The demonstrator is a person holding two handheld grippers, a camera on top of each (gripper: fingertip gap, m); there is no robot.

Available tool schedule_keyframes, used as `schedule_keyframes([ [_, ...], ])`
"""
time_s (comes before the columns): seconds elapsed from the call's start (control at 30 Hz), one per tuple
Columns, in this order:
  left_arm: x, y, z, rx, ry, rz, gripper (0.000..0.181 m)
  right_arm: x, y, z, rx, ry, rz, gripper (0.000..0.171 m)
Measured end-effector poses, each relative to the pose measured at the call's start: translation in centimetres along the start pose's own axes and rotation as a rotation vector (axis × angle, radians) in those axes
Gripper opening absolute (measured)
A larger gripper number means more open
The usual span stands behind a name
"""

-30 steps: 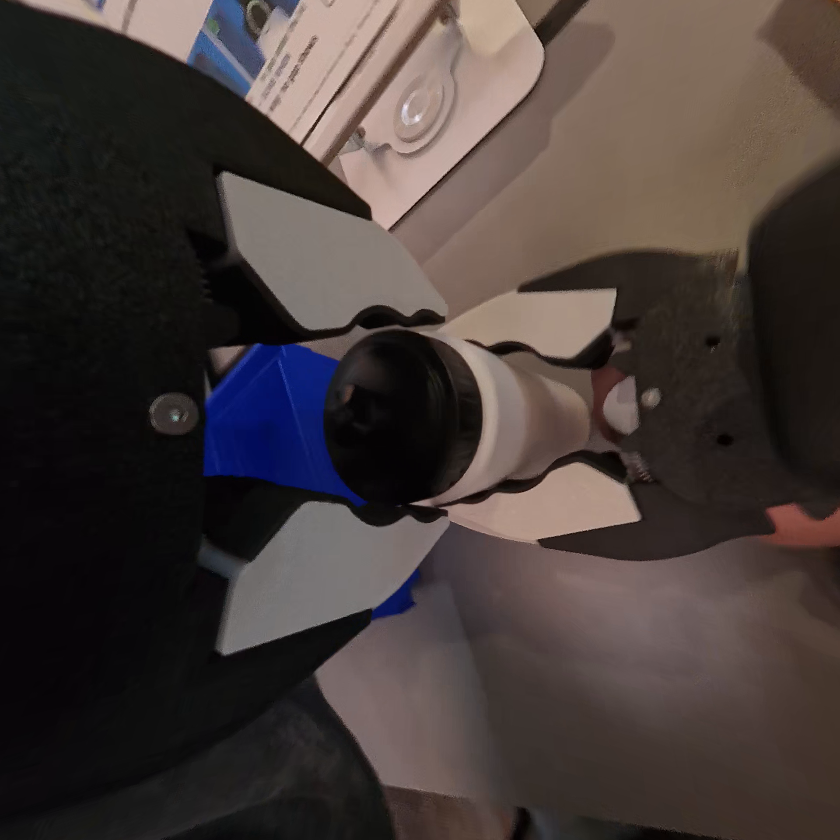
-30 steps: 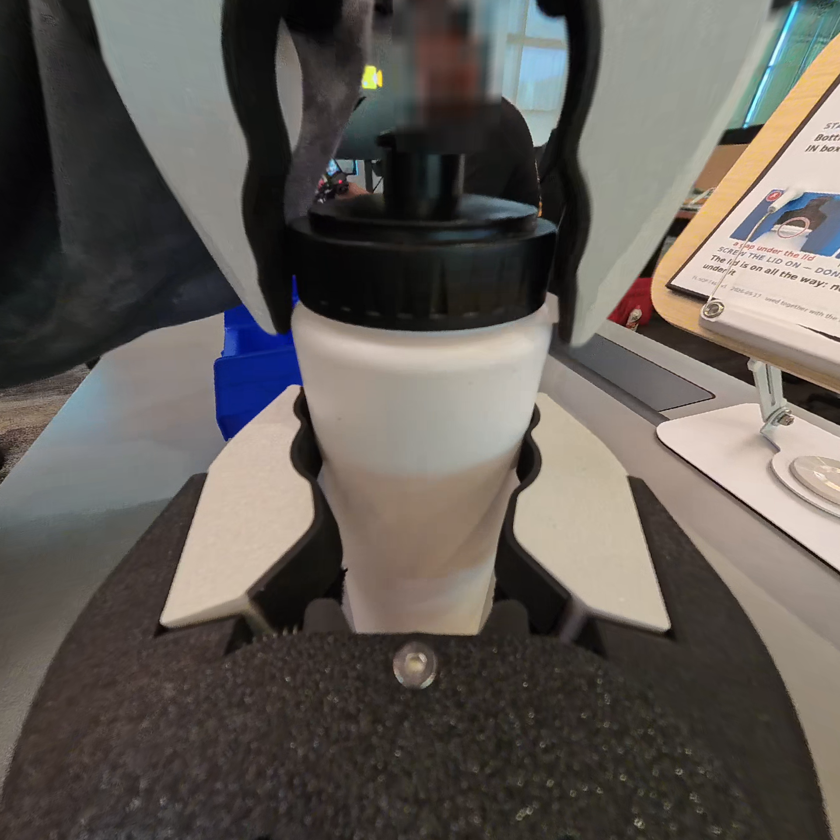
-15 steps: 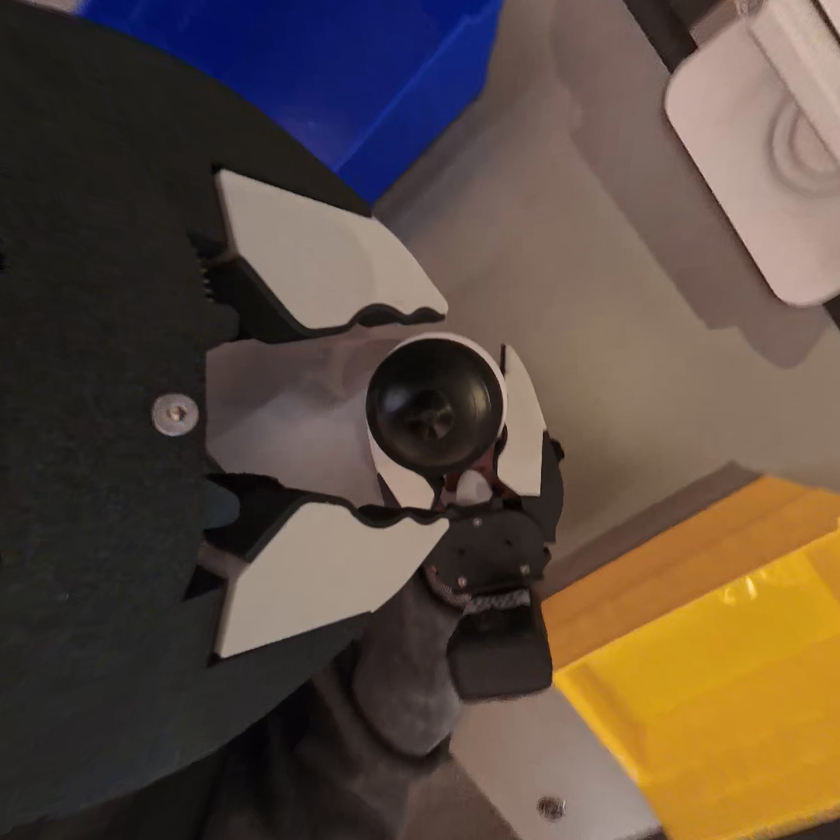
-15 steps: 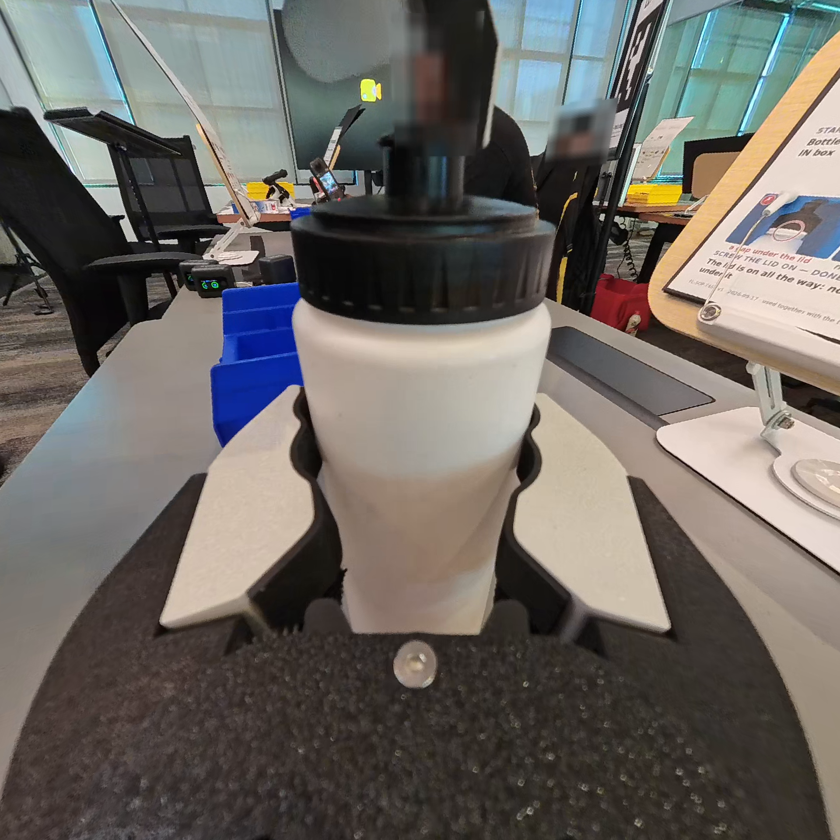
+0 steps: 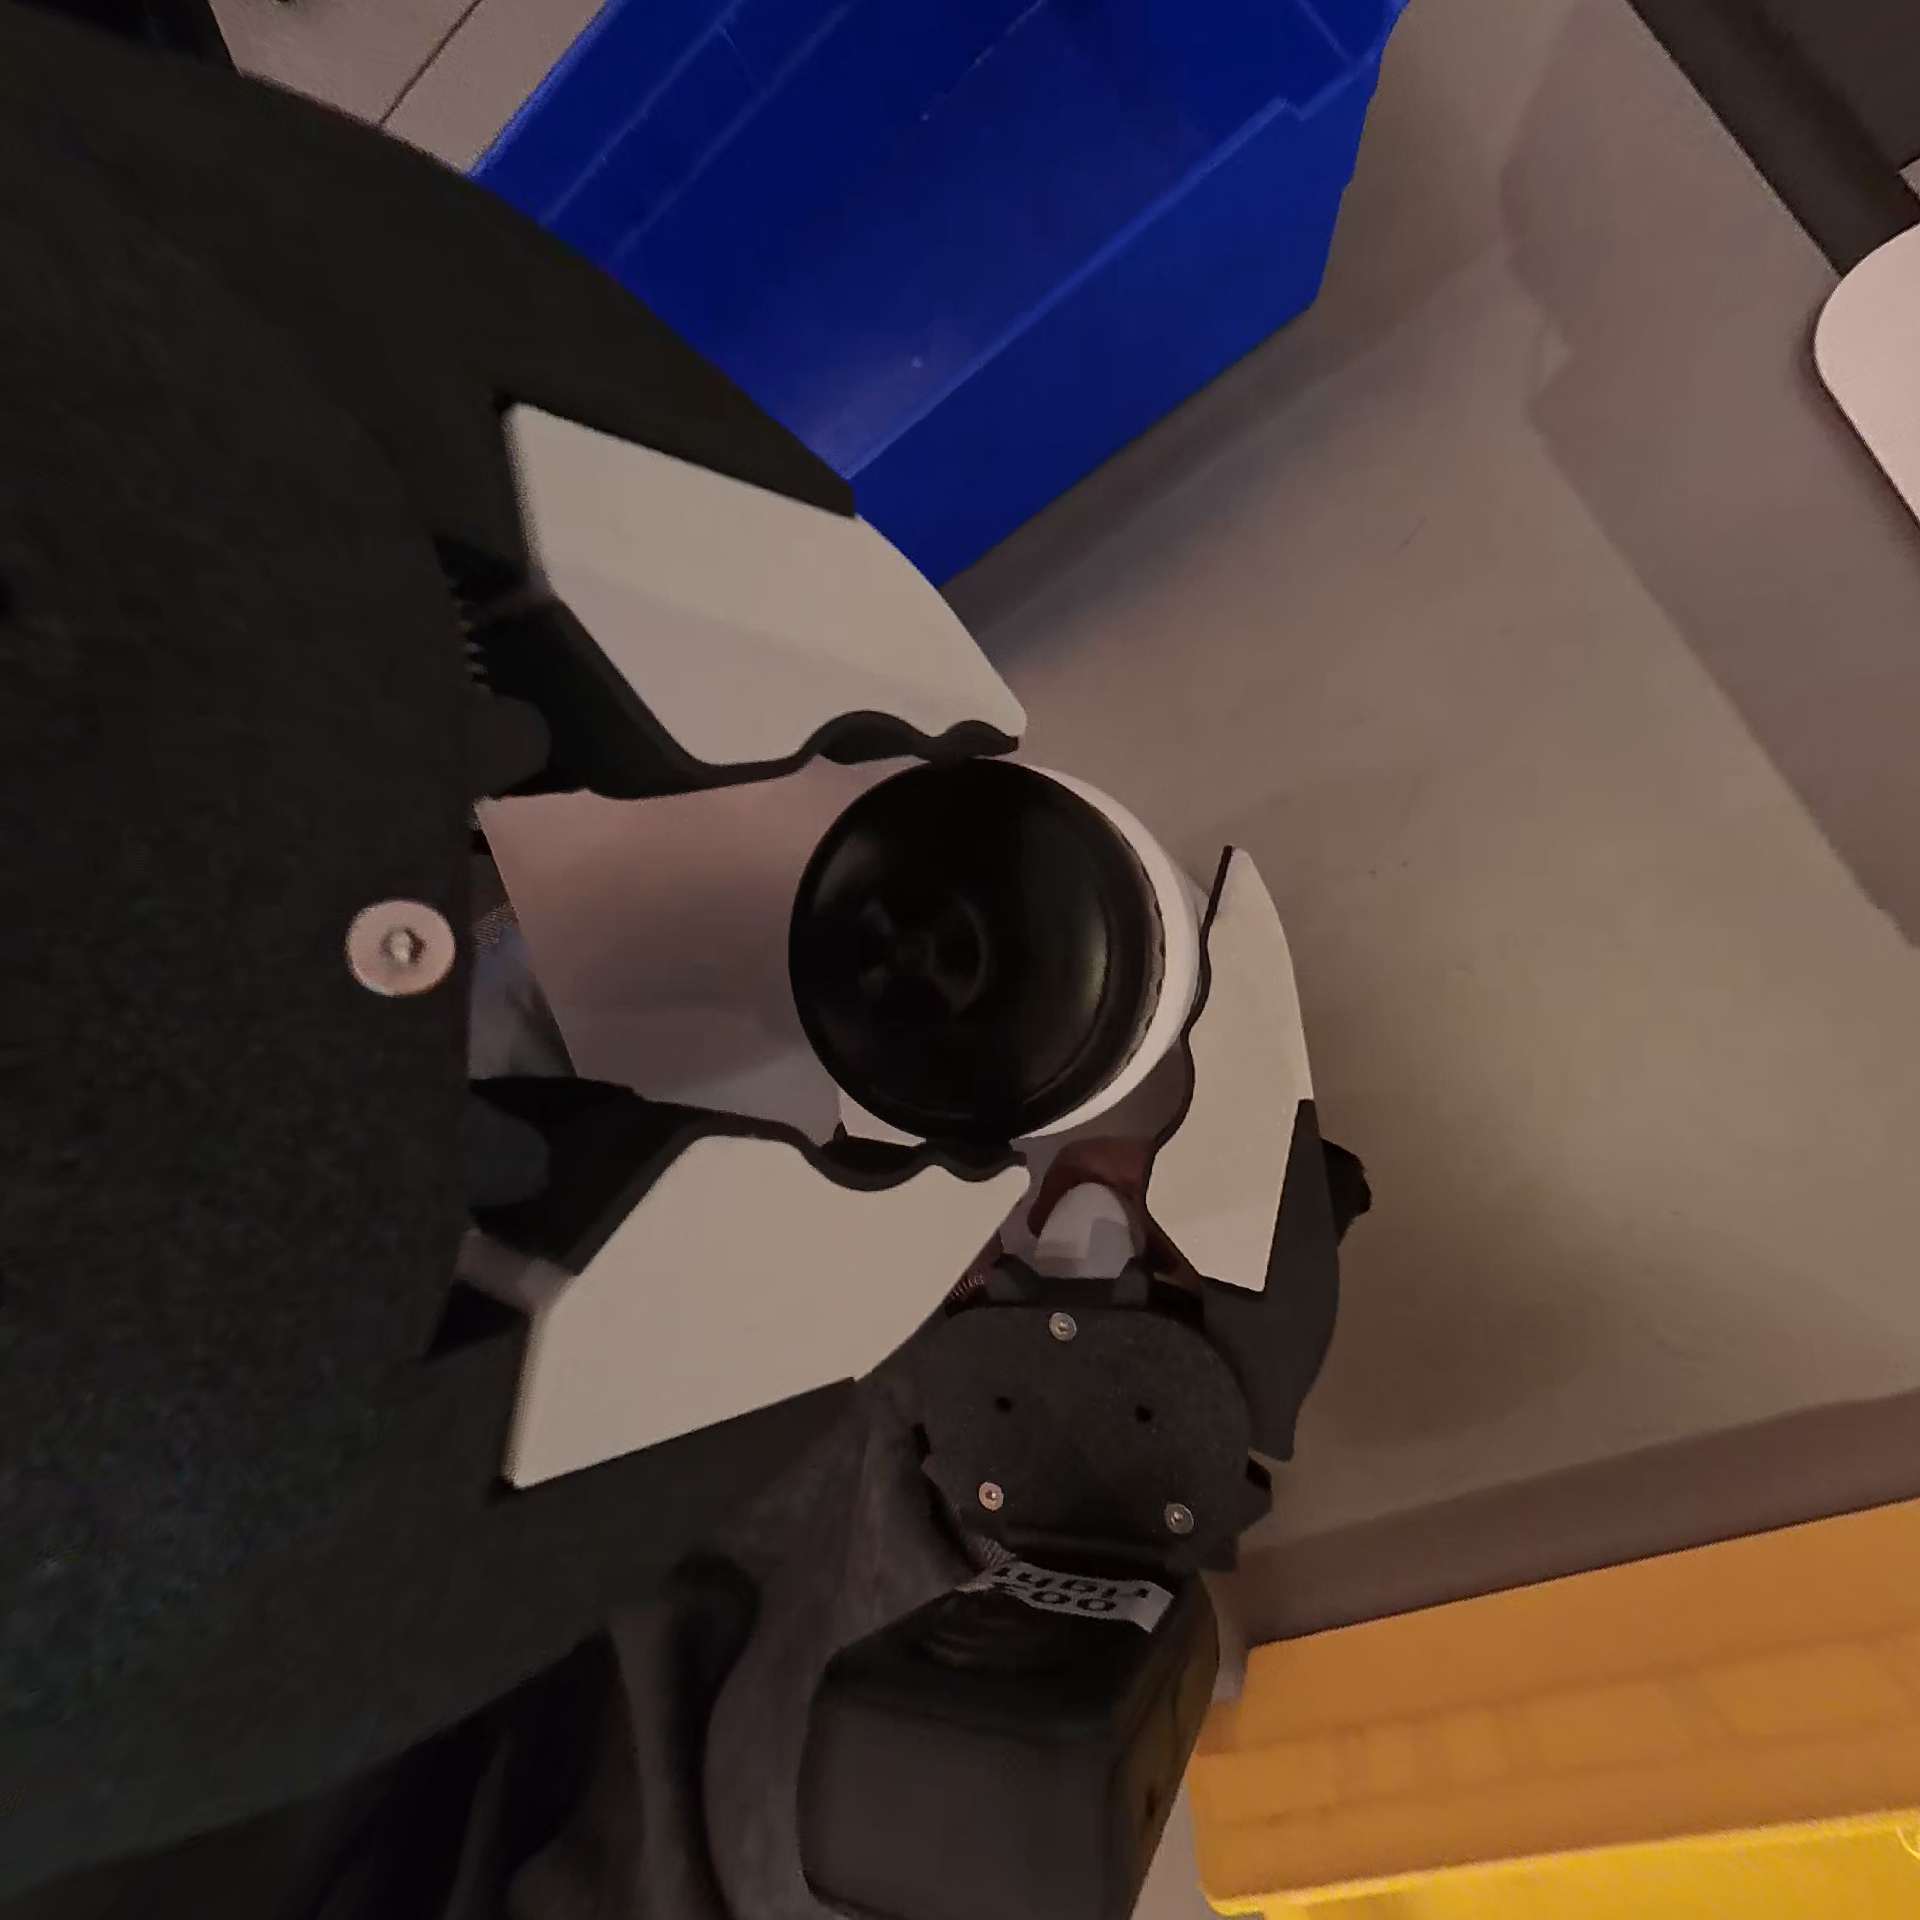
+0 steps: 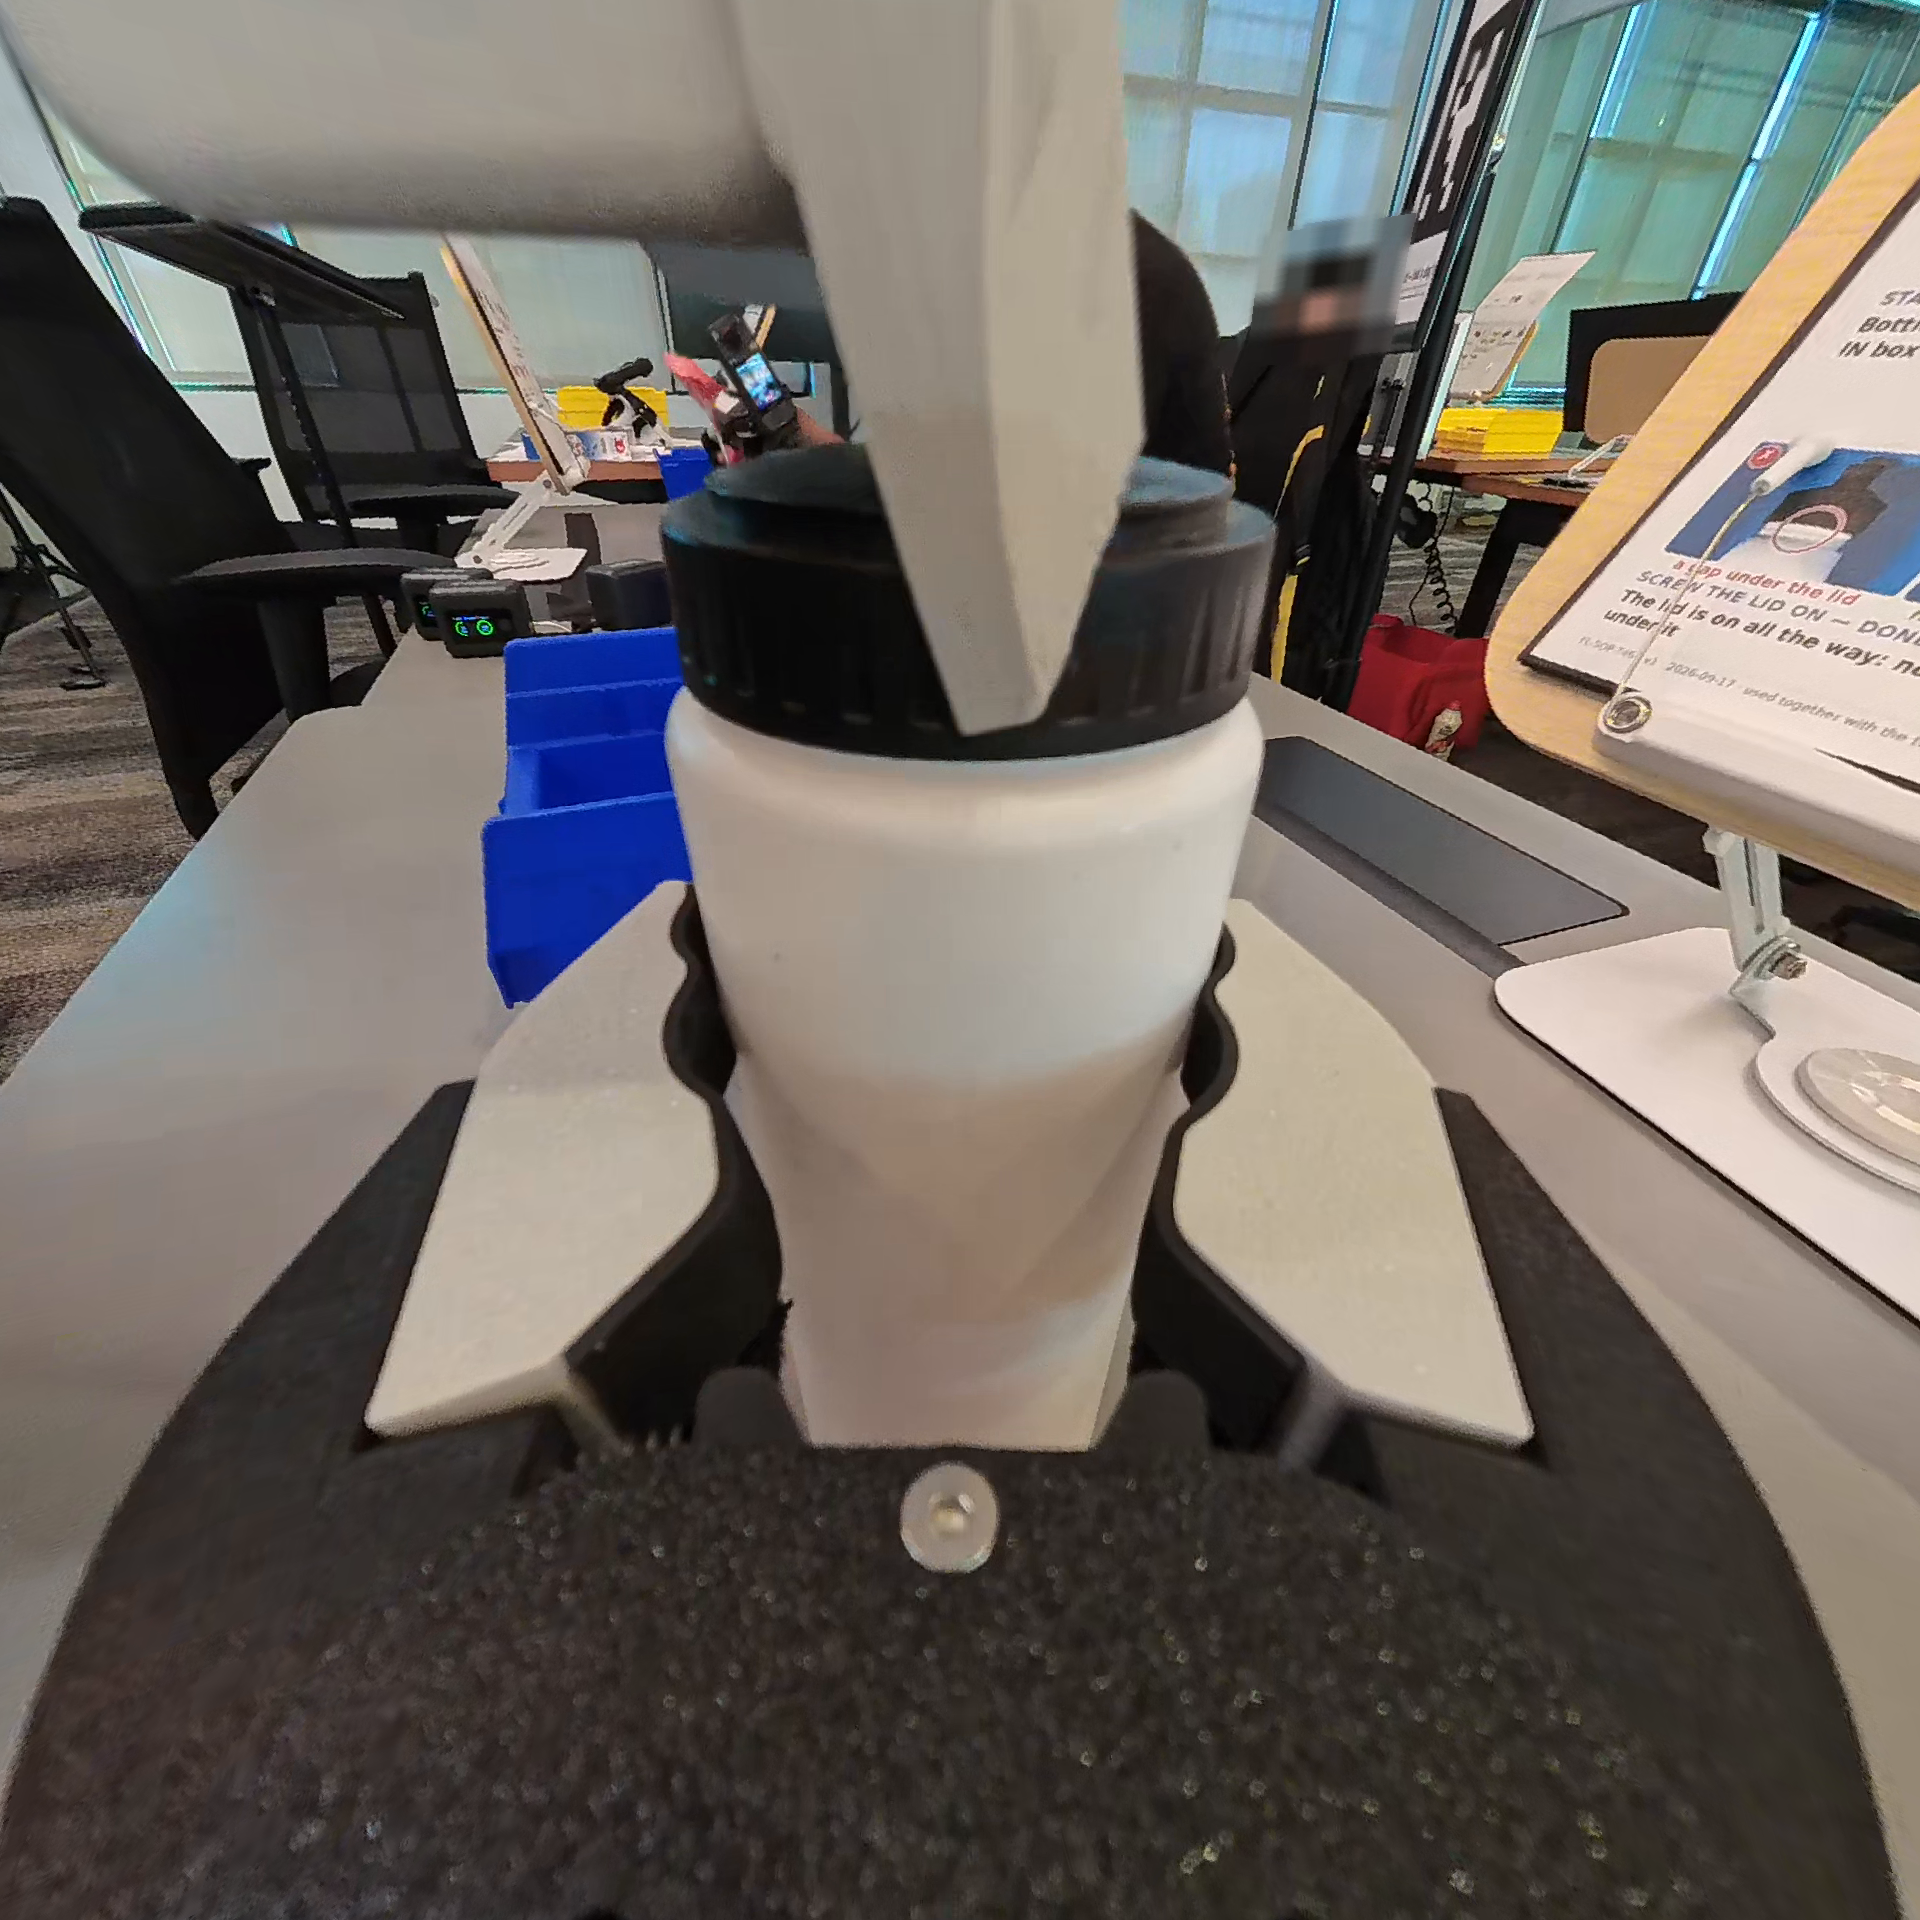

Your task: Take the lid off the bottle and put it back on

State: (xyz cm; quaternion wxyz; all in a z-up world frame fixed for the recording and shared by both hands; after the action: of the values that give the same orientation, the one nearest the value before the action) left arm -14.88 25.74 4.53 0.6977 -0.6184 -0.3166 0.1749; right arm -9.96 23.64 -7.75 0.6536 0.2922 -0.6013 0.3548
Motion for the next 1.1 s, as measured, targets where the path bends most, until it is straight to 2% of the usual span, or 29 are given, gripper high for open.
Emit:
schedule_keyframes([
  [0.13,-0.15,-0.05,0.01,-0.005,0.043,0.014,0.07,0.02,0.09,0.24,0.001,-0.01,0.004,0.087],
  [0.43,-0.02,0.09,0.12,-0.065,0.394,0.0,0.07,-0.04,-0.05,0.04,0.008,0.001,-0.001,0.087],
  [0.57,-0.08,0.1,0.34,-0.102,0.583,0.004,0.07,-0.05,0.04,0.02,0.016,0.001,-0.001,0.086],
  [0.93,0.51,0.12,0.07,-0.16,1.141,0.138,0.071,-0.07,0.2,0.24,0.021,0.001,-0.001,0.086],
  [1.1,0.47,0.13,0.11,-0.206,1.327,0.109,0.07,-0.06,0.1,0.24,0.023,0.003,0.001,0.086],
])
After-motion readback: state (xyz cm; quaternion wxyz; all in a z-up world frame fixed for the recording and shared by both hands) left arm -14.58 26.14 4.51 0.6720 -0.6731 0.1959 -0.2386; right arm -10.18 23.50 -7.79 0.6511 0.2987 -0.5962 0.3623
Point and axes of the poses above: each gripper's, where its closed fingertips meet, y out along the fingers, x out of its top, z = x × y across the jaws, the point moved 8 cm from there along -y, back along the fingers, and after that the axes turned 7 degrees about y, right-handed, at the moved point
